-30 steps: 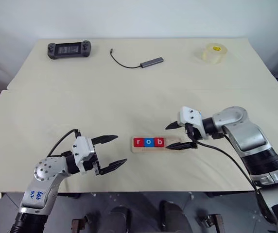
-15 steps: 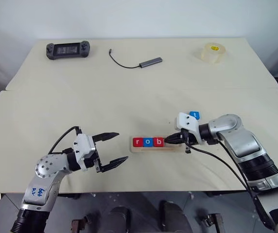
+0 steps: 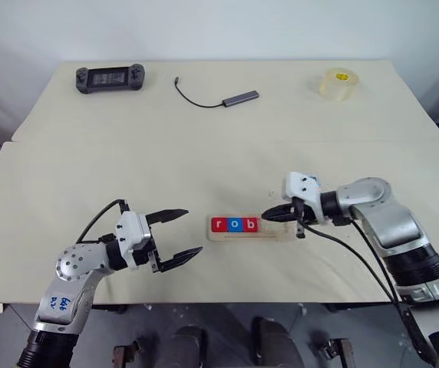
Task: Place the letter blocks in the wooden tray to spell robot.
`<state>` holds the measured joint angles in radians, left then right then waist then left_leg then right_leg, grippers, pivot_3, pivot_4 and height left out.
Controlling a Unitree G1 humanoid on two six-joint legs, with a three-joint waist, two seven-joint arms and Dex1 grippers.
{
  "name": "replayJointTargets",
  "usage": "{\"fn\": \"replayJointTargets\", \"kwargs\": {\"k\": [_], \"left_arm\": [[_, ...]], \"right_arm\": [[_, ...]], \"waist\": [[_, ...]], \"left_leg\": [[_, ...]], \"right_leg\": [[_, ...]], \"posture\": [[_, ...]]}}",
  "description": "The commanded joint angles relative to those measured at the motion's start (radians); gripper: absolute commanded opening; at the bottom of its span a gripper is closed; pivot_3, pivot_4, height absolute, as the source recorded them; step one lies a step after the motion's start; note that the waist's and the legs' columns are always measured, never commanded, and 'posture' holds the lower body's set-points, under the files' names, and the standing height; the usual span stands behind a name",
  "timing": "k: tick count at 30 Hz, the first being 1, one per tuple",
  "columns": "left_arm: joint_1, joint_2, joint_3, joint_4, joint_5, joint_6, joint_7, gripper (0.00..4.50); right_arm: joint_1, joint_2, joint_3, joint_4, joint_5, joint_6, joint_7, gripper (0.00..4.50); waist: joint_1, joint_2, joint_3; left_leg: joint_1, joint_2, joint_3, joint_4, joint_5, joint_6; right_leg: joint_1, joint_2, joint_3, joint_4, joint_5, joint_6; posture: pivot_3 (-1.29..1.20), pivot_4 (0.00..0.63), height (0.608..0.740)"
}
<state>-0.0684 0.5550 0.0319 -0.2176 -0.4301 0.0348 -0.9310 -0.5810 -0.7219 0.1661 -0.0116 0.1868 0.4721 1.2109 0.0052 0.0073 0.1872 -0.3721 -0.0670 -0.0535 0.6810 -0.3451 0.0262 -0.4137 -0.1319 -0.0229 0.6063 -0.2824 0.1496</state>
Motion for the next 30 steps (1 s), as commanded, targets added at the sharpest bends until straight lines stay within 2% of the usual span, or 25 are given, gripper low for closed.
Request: {"fn": "replayJointTargets", "kwargs": {"k": [1, 3, 6, 8, 10, 13, 17, 21, 25, 30], "left_arm": [[-0.008, 0.003, 0.004, -0.001, -0.005, -0.007, -0.016, 4.5], [-0.021, 0.004, 0.0, 0.023, -0.006, -0.011, -0.032, 4.5], [-0.034, 0.004, -0.001, 0.051, -0.003, -0.02, -0.049, 4.5], [-0.047, 0.007, 0.005, 0.076, -0.005, -0.024, -0.062, 4.5], [-0.058, 0.013, 0.013, 0.103, -0.007, -0.028, -0.077, 4.5], [-0.078, 0.022, 0.029, 0.144, -0.009, -0.035, -0.095, 4.5], [-0.102, 0.023, 0.046, 0.193, -0.011, -0.043, -0.109, 4.5], [-0.129, 0.015, 0.046, 0.221, -0.005, -0.051, -0.118, 4.5], [-0.135, 0.011, 0.041, 0.216, -0.005, -0.051, -0.116, 4.5], [-0.108, 0.001, 0.037, 0.173, -0.008, -0.046, -0.102, 4.5]], "right_arm": [[0.095, -0.041, -0.167, -0.122, 0.103, 0.057, -0.04, 0.39], [0.212, -0.031, -0.294, -0.18, 0.134, -0.002, -0.094, 0.97], [0.342, -0.022, -0.385, -0.236, 0.136, -0.047, -0.159, 2.0], [0.479, 0.023, -0.496, -0.277, 0.164, -0.078, -0.215, 2.78], [0.607, 0.082, -0.603, -0.314, 0.192, -0.138, -0.258, 3.37], [0.755, 0.157, -0.707, -0.33, 0.191, -0.246, -0.316, 4.45], [0.907, 0.219, -0.778, -0.294, 0.171, -0.38, -0.354, 4.48], [0.944, 0.237, -0.809, -0.21, 0.178, -0.484, -0.381, 4.48], [0.924, 0.214, -0.773, -0.198, 0.207, -0.484, -0.385, 4.48], [0.769, 0.131, -0.679, -0.275, 0.272, -0.298, -0.423, 4.48]], "waist": [[0.004, 0.0, 0.0], [0.011, 0.0, 0.0], [0.018, 0.0, 0.0], [0.021, 0.0, 0.0], [0.025, 0.0, 0.0], [0.021, 0.0, 0.0], [0.015, 0.0, 0.0], [0.007, 0.0, 0.0], [0.003, 0.001, 0.0], [-0.008, 0.001, -0.001]], "left_leg": [[0.0, 0.0, 0.0, 0.0, 0.0, 0.0], [0.0, 0.0, 0.0, 0.0, 0.0, 0.0], [0.0, 0.0, 0.0, 0.0, 0.0, 0.0], [0.0, 0.0, 0.001, 0.0, 0.0, 0.0], [0.0, 0.0, 0.001, 0.0, 0.0, 0.0], [0.001, 0.0, 0.001, -0.001, 0.0, 0.0], [0.003, 0.0, 0.003, -0.001, 0.0, 0.0], [0.005, 0.0, 0.005, 0.0, 0.0, 0.0], [0.006, 0.001, 0.005, -0.001, 0.0, 0.0], [0.006, 0.001, 0.006, 0.0, 0.0, 0.0]], "right_leg": [[0.0, 0.0, 0.0, 0.0, 0.0, 0.0], [0.0, 0.0, 0.0, 0.0, 0.0, 0.0], [0.0, 0.0, 0.0, 0.0, 0.0, 0.0], [0.001, 0.0, 0.0, -0.001, 0.0, 0.0], [0.001, 0.0, 0.0, 0.0, 0.0, 0.0], [0.001, 0.001, 0.0, 0.0, 0.0, 0.0], [0.002, 0.001, 0.003, -0.001, 0.0, 0.001], [0.002, 0.001, 0.005, 0.0, 0.0, 0.0], [0.002, 0.001, 0.006, 0.001, 0.0, 0.0], [0.002, 0.001, 0.006, 0.001, 0.0, 0.0]], "posture": [[0.0, 0.15, 0.74], [0.0, 0.15, 0.74], [0.0, 0.15, 0.74], [0.0, 0.15, 0.74], [0.0, 0.15, 0.74], [0.0, 0.15, 0.74], [0.0, 0.15, 0.74], [0.0, 0.15, 0.74], [0.0, 0.15, 0.74], [0.0, 0.15, 0.74]]}}
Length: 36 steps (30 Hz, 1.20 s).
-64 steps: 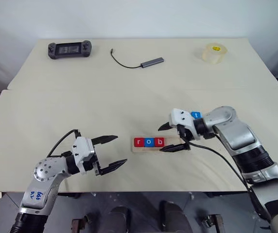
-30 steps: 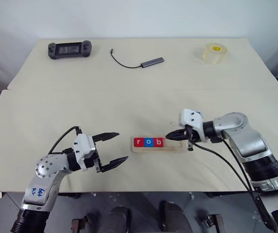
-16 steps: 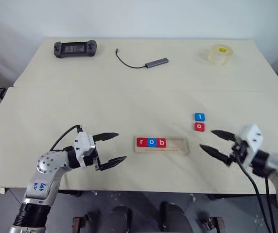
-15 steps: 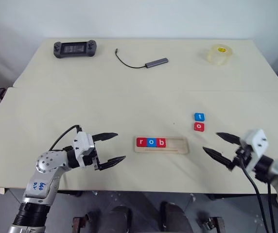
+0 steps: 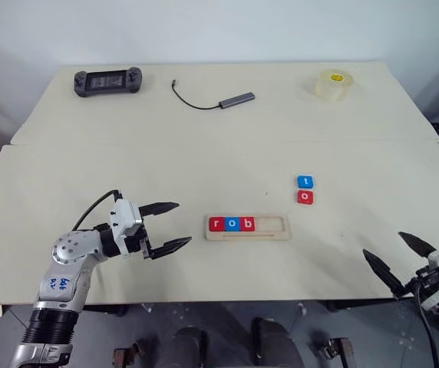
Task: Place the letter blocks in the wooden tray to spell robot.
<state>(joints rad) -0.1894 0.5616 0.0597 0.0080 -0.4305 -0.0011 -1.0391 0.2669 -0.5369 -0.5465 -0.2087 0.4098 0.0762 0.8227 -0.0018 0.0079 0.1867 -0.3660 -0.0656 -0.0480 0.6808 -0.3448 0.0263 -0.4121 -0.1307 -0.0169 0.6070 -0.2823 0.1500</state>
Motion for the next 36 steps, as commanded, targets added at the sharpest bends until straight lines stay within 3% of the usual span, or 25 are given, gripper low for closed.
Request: {"fn": "replayJointTargets", "kwargs": {"k": [1, 9, 13, 33, 36], "left_arm": [[0.017, -0.008, 0.009, -0.06, -0.008, -0.008, 0.011, 4.5], [0.052, -0.027, 0.009, -0.116, -0.003, -0.001, 0.052, 4.5], [0.073, -0.032, 0.01, -0.142, 0.0, 0.0, 0.069, 4.5], [0.09, -0.036, 0.005, -0.164, -0.001, 0.001, 0.098, 4.5], [0.091, -0.034, 0.006, -0.165, -0.002, 0.002, 0.099, 4.5]], "right_arm": [[-0.116, -0.074, 0.055, -0.09, 0.056, 0.147, -0.048, 4.48], [-0.537, -0.157, 0.27, -0.051, 0.092, 0.704, -0.263, 4.48], [-0.653, -0.148, 0.333, -0.024, 0.067, 0.823, -0.321, 4.48], [-0.773, -0.107, 0.361, -0.067, 0.028, 1.093, -0.494, 4.48], [-0.796, -0.051, 0.333, -0.088, 0.048, 1.173, -0.534, 4.48]], "waist": [[-0.001, 0.0, 0.0], [0.012, 0.0, 0.0], [0.022, 0.0, 0.0], [0.021, 0.0, 0.0], [0.021, 0.0, 0.0]], "left_leg": [[0.0, 0.0, 0.0, 0.0, 0.0, 0.0], [-0.004, 0.001, -0.003, 0.001, 0.0, -0.001], [-0.005, 0.001, -0.003, 0.0, 0.0, -0.001], [-0.006, -0.001, -0.003, 0.0, 0.0, 0.0], [-0.006, -0.001, -0.003, 0.0, 0.0, 0.0]], "right_leg": [[0.0, 0.0, 0.0, 0.0, 0.0, 0.0], [-0.002, 0.0, -0.003, 0.0, -0.001, -0.001], [-0.002, -0.001, -0.004, -0.001, -0.001, -0.001], [-0.003, -0.001, -0.004, 0.001, -0.001, -0.001], [-0.003, 0.0, -0.004, 0.001, -0.001, -0.001]], "posture": [[0.0, 0.15, 0.74], [0.0, 0.15, 0.74], [0.0, 0.15, 0.74], [0.0, 0.15, 0.74], [0.0, 0.15, 0.74]]}}
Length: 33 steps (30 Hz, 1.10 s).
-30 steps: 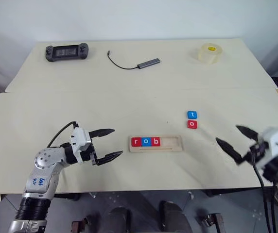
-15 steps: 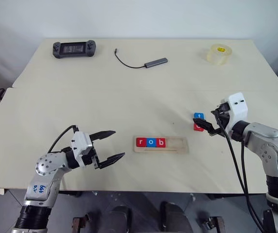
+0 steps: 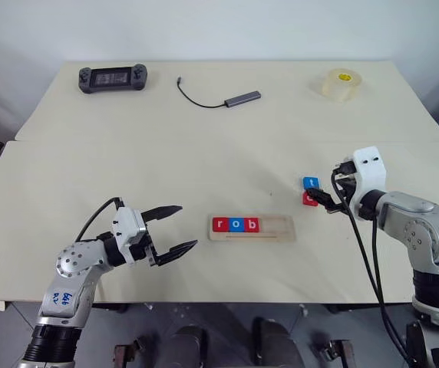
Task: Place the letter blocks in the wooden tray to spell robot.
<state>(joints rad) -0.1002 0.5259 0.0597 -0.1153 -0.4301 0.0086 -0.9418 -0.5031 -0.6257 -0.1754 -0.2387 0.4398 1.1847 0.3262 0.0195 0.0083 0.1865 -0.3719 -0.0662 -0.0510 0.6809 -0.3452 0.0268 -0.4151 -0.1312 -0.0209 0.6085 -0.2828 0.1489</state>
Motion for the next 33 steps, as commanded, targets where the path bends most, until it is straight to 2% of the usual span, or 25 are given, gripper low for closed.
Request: {"fn": "replayJointTargets", "kwargs": {"k": [1, 7, 10, 13, 20, 25, 30, 33], "left_arm": [[0.003, 0.002, 0.007, -0.045, -0.003, -0.005, 0.003, 4.5], [0.014, 0.008, 0.013, -0.063, -0.006, 0.003, 0.007, 4.5], [0.018, 0.011, 0.018, -0.07, -0.008, 0.007, 0.008, 4.5], [0.022, 0.014, 0.02, -0.074, -0.009, 0.009, 0.007, 4.5], [0.015, 0.007, 0.007, -0.073, -0.011, 0.014, 0.0, 4.5], [-0.004, -0.007, -0.018, -0.066, -0.02, 0.023, -0.018, 4.5], [-0.024, -0.012, -0.042, -0.045, -0.026, 0.036, -0.05, 4.5], [-0.05, -0.011, -0.048, -0.003, -0.028, 0.038, -0.083, 4.5]], "right_arm": [[-0.031, 0.056, -0.043, -0.067, 0.022, 0.088, -0.05, 4.48], [-0.024, 0.18, -0.071, -0.076, -0.038, 0.164, -0.176, 4.48], [-0.004, 0.204, -0.058, -0.078, -0.078, 0.158, -0.22, 4.48], [0.003, 0.223, -0.044, -0.087, -0.096, 0.167, -0.244, 3.88], [0.013, 0.239, -0.057, -0.112, -0.11, 0.148, -0.246, 1.47], [0.061, 0.209, -0.088, -0.196, -0.106, 0.164, -0.23, 1.44], [0.147, 0.198, -0.133, -0.375, -0.07, 0.287, -0.196, 1.44], [0.234, 0.248, -0.182, -0.529, -0.073, 0.416, -0.209, 1.44]], "waist": [[0.0, 0.0, 0.0], [-0.001, 0.0, 0.0], [0.0, 0.0, 0.0], [0.0, 0.0, 0.0], [-0.008, 0.0, 0.0], [-0.005, 0.0, 0.0], [-0.007, 0.0, 0.0], [-0.007, 0.0, 0.0]], "left_leg": [[0.0, 0.0, 0.0, 0.0, 0.0, 0.0], [0.0, 0.0, 0.0, 0.0, 0.0, 0.0], [0.0, -0.001, 0.0, 0.0, 0.0, 0.0], [0.0, -0.001, 0.0, 0.0, 0.0, 0.0], [0.0, -0.001, 0.0, 0.0, 0.0, 0.0], [0.0, -0.001, 0.0, -0.001, 0.0, 0.0], [0.0, -0.001, 0.0, -0.001, 0.0, 0.0], [0.0, 0.0, 0.0, -0.001, 0.0, 0.0]], "right_leg": [[0.0, 0.0, 0.0, 0.0, 0.0, 0.0], [0.0, 0.0, 0.0, 0.001, 0.0, 0.0], [0.0, 0.0, 0.0, 0.001, 0.0, 0.0], [0.0, 0.0, 0.0, 0.002, 0.0, 0.0], [-0.001, 0.0, 0.0, 0.002, 0.0, 0.0], [-0.001, 0.0, 0.0, 0.002, 0.0, 0.0], [-0.001, 0.0, 0.001, 0.002, 0.0, 0.0], [-0.001, 0.001, 0.001, 0.002, 0.0, 0.0]], "posture": [[0.0, 0.15, 0.74], [0.0, 0.15, 0.74], [0.0, 0.15, 0.74], [0.0, 0.15, 0.74], [0.0, 0.15, 0.74], [0.0, 0.15, 0.74], [0.0, 0.15, 0.74], [0.0, 0.15, 0.74]]}}
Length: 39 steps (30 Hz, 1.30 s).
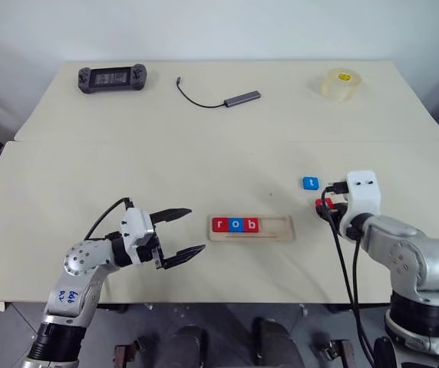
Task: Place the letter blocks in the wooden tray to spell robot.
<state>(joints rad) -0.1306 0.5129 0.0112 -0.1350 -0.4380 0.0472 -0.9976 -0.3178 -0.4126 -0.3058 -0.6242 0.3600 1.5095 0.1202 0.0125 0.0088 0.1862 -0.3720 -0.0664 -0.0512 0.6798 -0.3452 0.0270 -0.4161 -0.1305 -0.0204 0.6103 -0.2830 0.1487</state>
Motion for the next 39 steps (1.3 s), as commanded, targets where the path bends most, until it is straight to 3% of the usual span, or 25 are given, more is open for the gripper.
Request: {"fn": "replayJointTargets", "kwargs": {"k": [1, 6, 11, 13, 16, 19, 23, 29, 36, 39], "left_arm": [[-0.025, 0.001, 0.001, 0.024, -0.021, 0.001, -0.033, 4.5], [-0.043, -0.003, -0.003, 0.042, -0.019, 0.003, -0.053, 4.5], [-0.044, -0.009, -0.002, 0.039, -0.017, 0.002, -0.051, 4.5], [-0.036, -0.009, 0.002, 0.033, -0.016, -0.001, -0.045, 4.5], [-0.024, -0.007, 0.01, 0.027, -0.014, -0.009, -0.04, 4.5], [-0.015, -0.002, 0.02, 0.024, -0.012, -0.016, -0.037, 4.5], [-0.006, 0.005, 0.036, 0.013, -0.01, -0.022, -0.032, 4.5], [0.026, 0.022, 0.05, -0.032, -0.013, -0.027, -0.037, 4.5], [0.048, 0.023, 0.046, -0.064, -0.007, -0.036, -0.024, 4.5], [0.061, 0.029, 0.061, -0.077, -0.004, -0.035, -0.002, 4.5]], "right_arm": [[0.07, 0.053, -0.061, -0.17, 0.006, 0.103, -0.008, 1.44], [0.119, 0.087, -0.041, -0.22, -0.012, 0.105, -0.013, 1.44], [0.125, 0.035, -0.04, -0.204, -0.001, 0.051, 0.044, 3.07], [0.125, -0.072, -0.059, -0.192, 0.056, -0.006, 0.163, 3.64], [0.177, -0.279, -0.062, -0.15, 0.112, -0.152, 0.368, 3.64], [0.286, -0.521, -0.019, -0.043, 0.038, -0.498, 0.61, 3.64], [0.27, -0.677, 0.063, 0.229, -0.026, -0.952, 0.912, 3.64], [0.046, -0.679, 0.271, 0.623, -0.091, -1.27, 1.193, 3.64], [-0.139, -0.591, 0.397, 0.923, -0.183, -1.433, 1.275, 3.64], [-0.18, -0.554, 0.435, 0.973, -0.213, -1.459, 1.291, 3.0]], "waist": [[0.001, 0.0, 0.0], [-0.01, 0.0, 0.0], [-0.013, 0.0, 0.0], [-0.013, 0.0, 0.0], [-0.012, 0.0, 0.0], [-0.006, -0.001, 0.0], [-0.012, -0.002, 0.001], [-0.016, -0.003, 0.001], [-0.01, -0.002, 0.001], [-0.012, -0.002, 0.001]], "left_leg": [[0.0, 0.0, 0.0, 0.0, 0.0, 0.0], [0.001, -0.001, 0.001, 0.0, 0.0, 0.0], [0.001, -0.001, 0.001, 0.0, 0.0, 0.0], [0.001, -0.001, 0.001, 0.0, 0.0, 0.0], [0.001, -0.002, 0.002, 0.0, 0.0, 0.002], [0.001, -0.001, 0.001, -0.001, 0.0, 0.002], [0.002, 0.0, 0.003, 0.001, -0.001, 0.003], [0.004, 0.002, 0.005, 0.001, -0.001, 0.002], [0.002, 0.001, 0.004, 0.002, -0.001, 0.002], [0.002, 0.001, 0.004, 0.002, -0.001, 0.001]], "right_leg": [[0.0, 0.0, 0.0, 0.0, 0.0, 0.0], [0.0, 0.0, 0.002, 0.0, 0.0, 0.0], [0.0, 0.0, 0.001, 0.0, 0.0, 0.0], [0.0, 0.0, 0.002, 0.0, 0.0, 0.0], [0.0, -0.001, 0.002, -0.001, 0.0, 0.0], [0.002, 0.0, 0.0, -0.004, 0.0, 0.0], [0.004, 0.0, 0.001, -0.006, 0.001, 0.003], [0.004, 0.001, 0.002, -0.009, 0.002, 0.003], [0.003, -0.001, 0.001, -0.009, 0.002, 0.003], [0.003, -0.001, 0.001, -0.009, 0.002, 0.003]], "posture": [[0.0, 0.15, 0.74], [0.0, 0.15, 0.74], [0.0, 0.15, 0.74], [0.0, 0.15, 0.74], [0.0, 0.15, 0.74], [0.0, 0.15, 0.74], [0.0, 0.15, 0.74], [0.0, 0.15, 0.74], [0.0, 0.15, 0.74], [0.0, 0.15, 0.74]]}}
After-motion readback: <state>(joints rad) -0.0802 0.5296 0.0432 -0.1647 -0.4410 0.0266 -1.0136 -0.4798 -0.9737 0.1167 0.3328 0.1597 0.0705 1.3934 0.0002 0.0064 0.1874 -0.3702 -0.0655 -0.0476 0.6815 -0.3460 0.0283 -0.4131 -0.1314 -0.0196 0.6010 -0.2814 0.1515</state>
